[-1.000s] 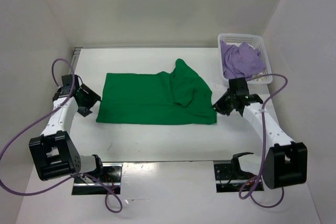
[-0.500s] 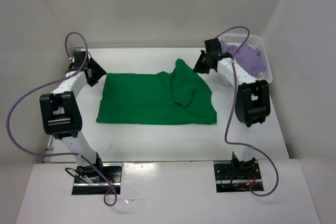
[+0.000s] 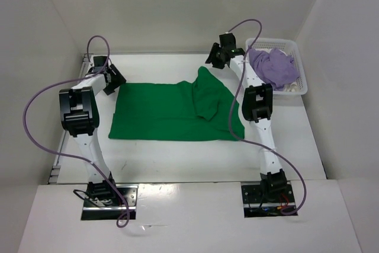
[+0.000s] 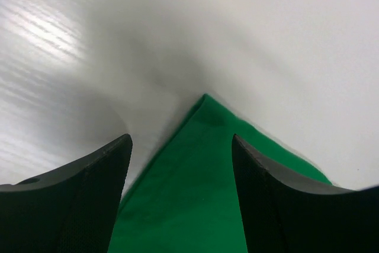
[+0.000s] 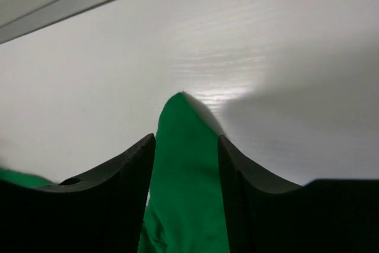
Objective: Fold and stack the t-shirts
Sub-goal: Fold the flattened tshirt in 1/3 of the way
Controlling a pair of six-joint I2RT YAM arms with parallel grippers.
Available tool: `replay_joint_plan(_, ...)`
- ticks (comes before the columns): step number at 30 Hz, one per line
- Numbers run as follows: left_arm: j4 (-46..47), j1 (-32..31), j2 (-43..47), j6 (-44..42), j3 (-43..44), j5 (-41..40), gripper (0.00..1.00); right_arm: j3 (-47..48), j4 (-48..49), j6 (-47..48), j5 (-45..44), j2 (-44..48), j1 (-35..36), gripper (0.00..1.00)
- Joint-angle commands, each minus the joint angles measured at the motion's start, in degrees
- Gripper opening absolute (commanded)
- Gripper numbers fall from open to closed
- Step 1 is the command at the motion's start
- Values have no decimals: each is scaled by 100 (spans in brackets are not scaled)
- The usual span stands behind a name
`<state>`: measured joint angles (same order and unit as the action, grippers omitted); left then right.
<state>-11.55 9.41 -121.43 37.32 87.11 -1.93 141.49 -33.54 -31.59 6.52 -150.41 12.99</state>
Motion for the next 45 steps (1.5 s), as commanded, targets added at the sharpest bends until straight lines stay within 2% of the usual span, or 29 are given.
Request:
replay_joint_plan(1, 66, -53, -231, -374, 411, -88, 76, 888, -312, 154, -11, -348, 54, 53)
replay_joint_plan(8, -146, -299, -602, -498, 965, -88, 70, 1284, -170, 101, 164, -841, 168, 53)
replay_joint_plan(18, -23, -299, -602, -445, 728, -88, 59, 1460, 268, -339, 525, -1289, 221, 54)
replay_joint_plan(21, -23, -299, -479, -393, 623, -88, 49, 1513, 331, -488, 674, -1403, 221, 43)
replay_joint_plan(22, -23, -299, -478, -392, 623, -88, 42, 1565, 331, -549, 727, -1403, 221, 39)
replay_joint_plan(25, -23, -299, -426, -392, 623, -88, 32, 1627, 331, -611, 727, -1456, 221, 23)
replay_joint_plan(26, -23, -299, -374, -331, 623, -210, 23, 1627, 331, -681, 727, -1456, 221, 16)
replay_joint_plan(28, -23, -299, -303, -331, 562, -298, 13, 1732, 331, -742, 727, -1456, 221, 10)
replay_joint_plan(29, -23, -299, -233, -331, 561, -299, 13, 1733, 331, -743, 675, -1387, 221, 8)
replay_joint_plan(31, -23, -299, -171, -331, 561, -457, 4, 1890, 217, -743, 527, -1325, 221, 3)
replay_joint_plan(34, -75, -142, -40, -331, 561, -562, 0, 2005, -72, -743, 184, -1167, 152, 0)
replay_joint_plan(41, -75, 289, 14, -278, 509, -562, 0, 1962, -443, -620, -283, -710, -218, 0)
replay_joint_plan(45, -75, 342, -48, -278, 588, -562, 0, 1891, -600, -620, -397, -787, -368, 0)
